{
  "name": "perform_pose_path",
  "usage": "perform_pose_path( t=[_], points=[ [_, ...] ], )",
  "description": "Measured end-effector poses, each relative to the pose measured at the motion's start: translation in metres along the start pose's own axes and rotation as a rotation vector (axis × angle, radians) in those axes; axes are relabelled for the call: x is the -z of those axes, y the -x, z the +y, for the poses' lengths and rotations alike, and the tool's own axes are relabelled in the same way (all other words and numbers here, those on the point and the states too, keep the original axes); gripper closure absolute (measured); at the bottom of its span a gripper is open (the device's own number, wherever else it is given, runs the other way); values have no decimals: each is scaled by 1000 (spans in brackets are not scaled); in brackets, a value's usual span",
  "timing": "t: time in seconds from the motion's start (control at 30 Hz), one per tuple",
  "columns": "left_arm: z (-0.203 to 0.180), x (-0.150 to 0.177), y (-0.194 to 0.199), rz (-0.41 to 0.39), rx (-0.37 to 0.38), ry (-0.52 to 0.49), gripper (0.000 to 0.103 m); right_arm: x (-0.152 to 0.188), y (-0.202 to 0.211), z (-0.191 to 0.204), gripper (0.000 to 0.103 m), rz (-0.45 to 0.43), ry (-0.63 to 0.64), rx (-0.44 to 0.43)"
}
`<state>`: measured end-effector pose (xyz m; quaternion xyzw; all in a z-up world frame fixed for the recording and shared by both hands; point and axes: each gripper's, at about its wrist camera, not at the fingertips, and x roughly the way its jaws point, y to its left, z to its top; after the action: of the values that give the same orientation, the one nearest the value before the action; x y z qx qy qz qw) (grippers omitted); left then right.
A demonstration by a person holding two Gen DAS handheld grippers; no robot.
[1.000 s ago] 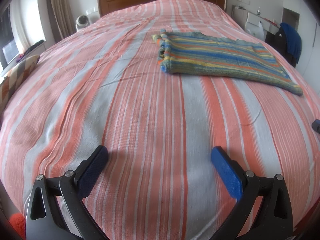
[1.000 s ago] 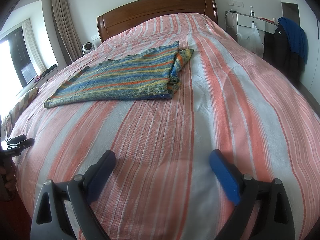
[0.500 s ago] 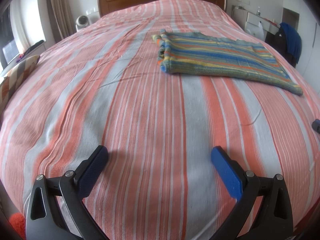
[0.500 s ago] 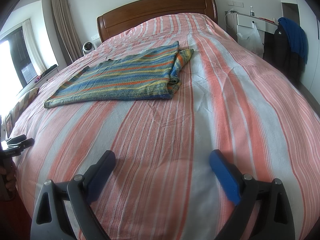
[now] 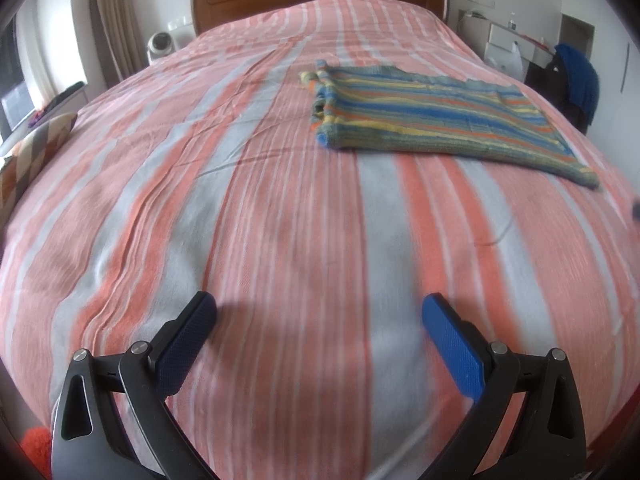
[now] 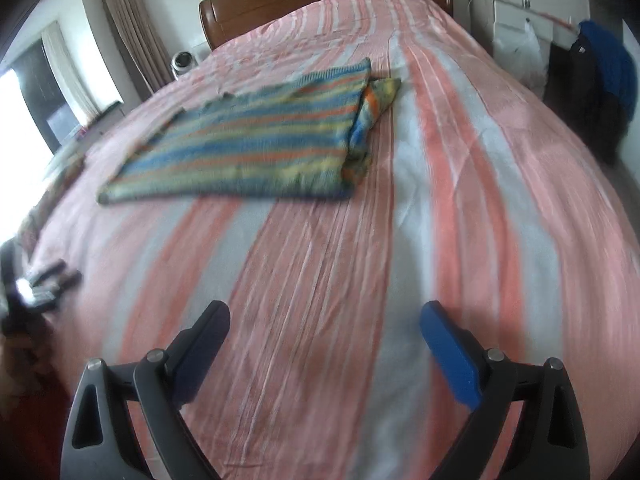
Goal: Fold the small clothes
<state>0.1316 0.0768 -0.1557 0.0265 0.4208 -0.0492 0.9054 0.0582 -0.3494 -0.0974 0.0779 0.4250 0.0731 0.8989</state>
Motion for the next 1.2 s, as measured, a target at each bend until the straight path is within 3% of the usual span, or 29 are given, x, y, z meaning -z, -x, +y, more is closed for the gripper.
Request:
perform_pose_path(
  t=[0.13,0.23,0.33,0.4,0.47,0.53,0.6,0.67,0.77,0.83,0.87,1.0,1.2],
  points=[
    [-46,-15,24,-79,107,-151,1,-51,9,-46,8,-47,-126,-31],
    [-114,-37,27,-120,175,-361,1,-89,-14,-77,8,12,-222,-118],
    [-187,-63,7,-106,262,-507,4,-120,-53,-93,23,85,-296,-224],
    [-237,-77,-19,-76,293,-579,11,-133,-74,-98,27,111,-332,-267],
    [-281,-87,-48,-26,278,-636,25,-148,-95,-100,28,136,-343,-292],
    [-305,-91,-65,-6,283,-650,31,-161,-114,-98,30,155,-333,-296],
    [-320,-97,-73,-11,319,-649,47,-176,-135,-95,33,183,-316,-321],
    [-327,-98,-79,-18,334,-655,91,-187,-150,-90,35,203,-295,-341],
    [-314,-102,-80,-32,365,-588,98,-204,-176,-76,41,227,-260,-358],
    [-287,-110,-73,-37,418,-475,99,-214,-188,-64,71,239,-219,-312],
    [-276,-114,-70,-42,430,-433,99,-217,-190,-59,91,239,-214,-299],
    [-191,-123,-45,-80,456,-194,99,-235,-169,-20,91,175,-161,-346],
    [-59,-119,-31,-71,368,116,99,-271,-170,103,91,155,-14,-438]
  ],
)
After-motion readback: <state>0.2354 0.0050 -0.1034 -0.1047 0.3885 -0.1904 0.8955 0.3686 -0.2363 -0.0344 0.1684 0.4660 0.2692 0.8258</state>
